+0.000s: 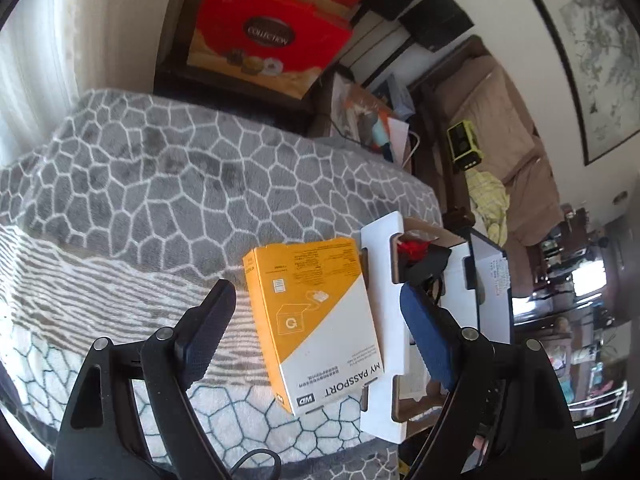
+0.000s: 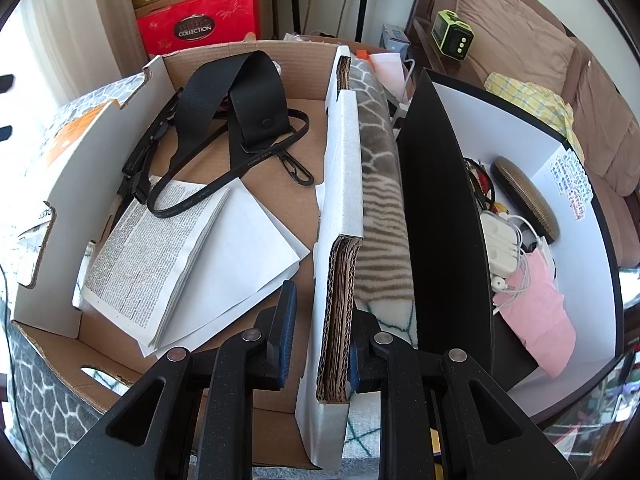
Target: Organize objects
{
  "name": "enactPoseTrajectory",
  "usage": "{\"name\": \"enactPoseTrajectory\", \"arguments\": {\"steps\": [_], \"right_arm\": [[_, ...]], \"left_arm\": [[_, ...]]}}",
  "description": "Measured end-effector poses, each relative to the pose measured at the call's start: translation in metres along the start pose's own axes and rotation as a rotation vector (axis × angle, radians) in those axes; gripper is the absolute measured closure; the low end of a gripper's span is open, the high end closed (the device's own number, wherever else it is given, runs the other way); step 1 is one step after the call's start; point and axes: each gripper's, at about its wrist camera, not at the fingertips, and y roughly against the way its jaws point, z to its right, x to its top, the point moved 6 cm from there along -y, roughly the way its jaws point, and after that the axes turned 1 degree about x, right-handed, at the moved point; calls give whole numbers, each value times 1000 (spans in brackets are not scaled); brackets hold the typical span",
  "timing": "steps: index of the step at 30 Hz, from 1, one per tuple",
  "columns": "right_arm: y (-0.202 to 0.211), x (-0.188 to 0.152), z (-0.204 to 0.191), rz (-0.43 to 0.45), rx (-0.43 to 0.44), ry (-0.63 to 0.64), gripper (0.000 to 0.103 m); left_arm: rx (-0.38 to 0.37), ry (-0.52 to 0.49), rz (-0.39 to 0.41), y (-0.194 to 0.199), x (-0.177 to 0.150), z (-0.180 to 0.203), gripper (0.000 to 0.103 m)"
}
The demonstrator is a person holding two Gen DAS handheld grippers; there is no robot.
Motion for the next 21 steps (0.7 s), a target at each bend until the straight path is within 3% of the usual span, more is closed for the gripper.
{"name": "enactPoseTrajectory", "arguments": {"steps": [7, 12, 18, 21], "right_arm": [[0, 0, 1, 3, 3, -1, 82], [0, 0, 2, 9, 8, -4, 82], [0, -1, 3, 14, 15, -3, 81], [0, -1, 3, 17, 19, -3, 81]], "left_arm": [[55, -34, 181, 118, 6, -17, 20], [170, -9, 283, 196, 4, -60, 20], [361, 58, 391, 280, 0, -130, 17], [394, 88, 385, 285, -11, -156, 13]]}}
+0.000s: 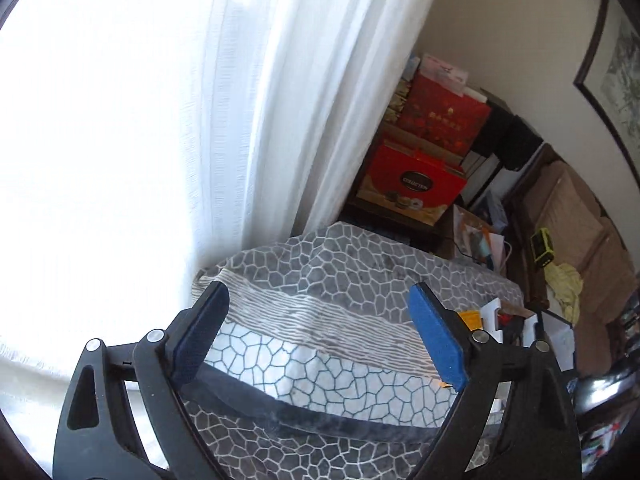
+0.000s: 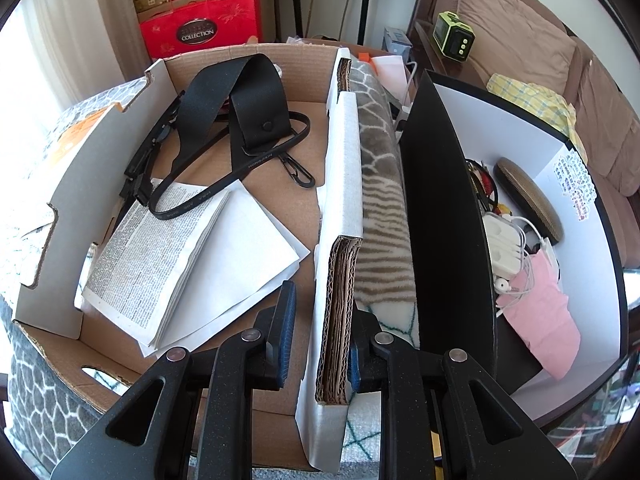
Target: Organize objects
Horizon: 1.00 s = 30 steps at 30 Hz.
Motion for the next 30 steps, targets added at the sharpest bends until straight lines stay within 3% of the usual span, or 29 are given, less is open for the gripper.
{"name": "enactPoseTrajectory", "arguments": {"steps": [5, 12, 15, 22, 30], "right_arm": [[0, 0, 0, -1, -2, 0, 81], [0, 0, -1, -2, -5, 0, 81], [1, 0, -1, -2, -7, -1, 81], [1, -1, 0, 4, -6, -10, 81], [1, -1, 0, 5, -7, -9, 81]], "left_arm": [[8, -24, -56, -37, -45, 8, 13], [-100, -104, -151, -116, -123, 101, 13], [-141, -132, -183, -139, -143, 139, 13], [-216, -168, -235, -186, -163, 190, 13], [-281, -137, -293, -222, -171, 211, 13]]}}
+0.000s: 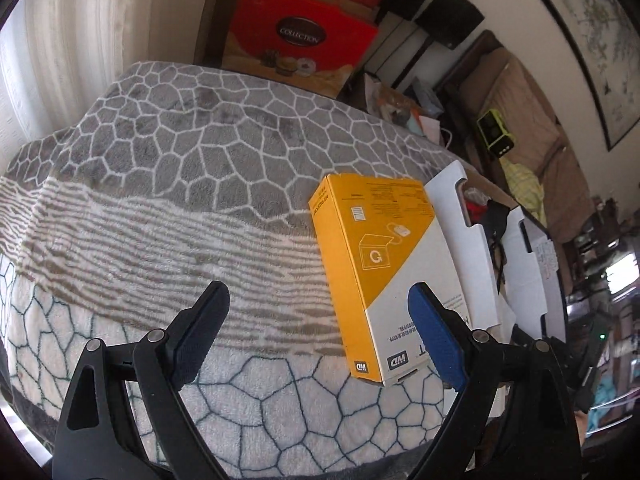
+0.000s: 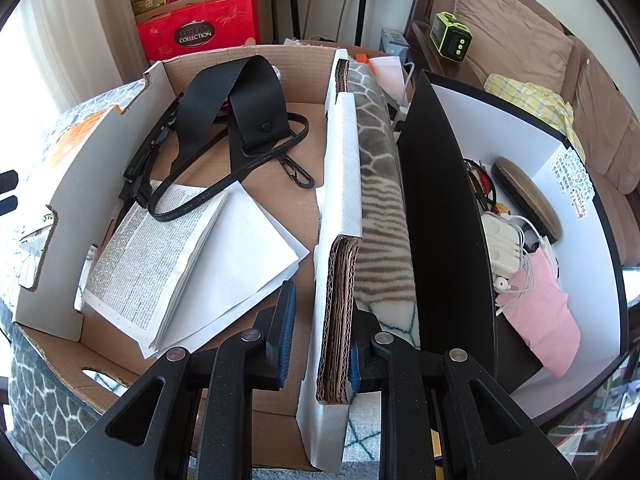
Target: Organize objects
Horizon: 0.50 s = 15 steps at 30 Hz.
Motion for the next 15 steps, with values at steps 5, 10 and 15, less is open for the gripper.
{"name": "enactPoseTrajectory", "arguments": {"steps": [5, 10, 15], "right_arm": [[0, 0, 0, 0, 0, 0, 81], [0, 0, 0, 0, 0, 0, 81], [0, 0, 0, -3, -3, 3, 81]], "left_arm": [[21, -17, -21, -17, 2, 8, 13], [31, -31, -48, -31, 0, 17, 13], [-1, -8, -60, -40, 0, 20, 13]]}}
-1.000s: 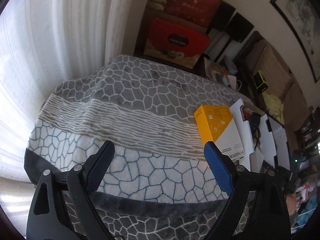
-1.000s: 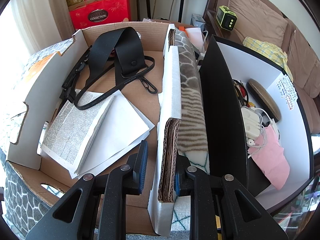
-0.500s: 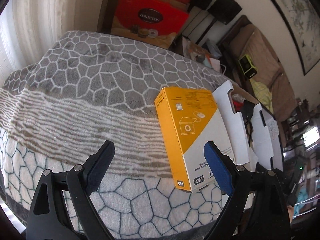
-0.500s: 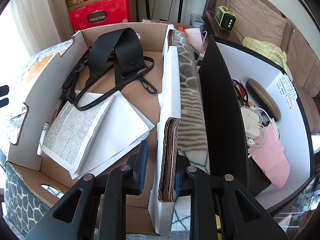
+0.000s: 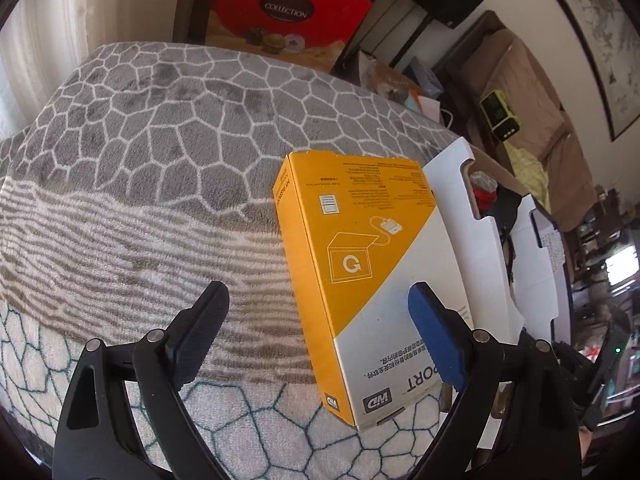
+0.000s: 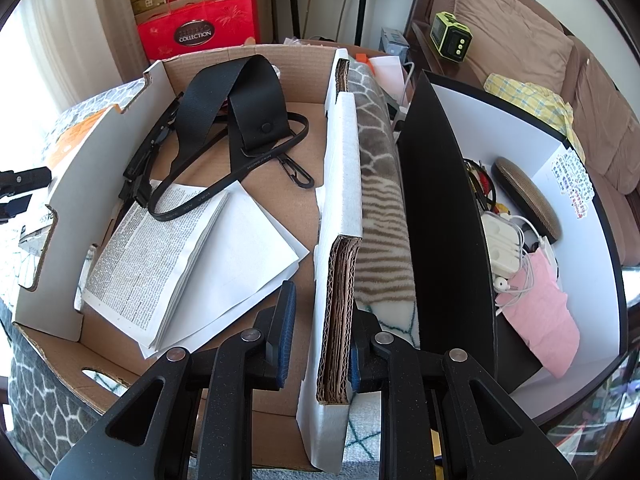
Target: Organize objects
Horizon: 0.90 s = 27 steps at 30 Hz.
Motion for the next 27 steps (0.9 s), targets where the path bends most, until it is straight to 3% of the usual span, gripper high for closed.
{"name": "enactPoseTrajectory", "arguments": {"steps": [16, 22, 27], "right_arm": [[0, 1, 0, -4, -12, 2, 81], [0, 1, 0, -3, -15, 1, 81], [-1, 1, 2, -1, -14, -6, 81]], "left_arm": [[-108, 6, -24, -16, 6, 10, 9], [-229, -7, -78, -17, 2, 30, 10], [-227, -8, -58, -5, 8, 36, 9]]}}
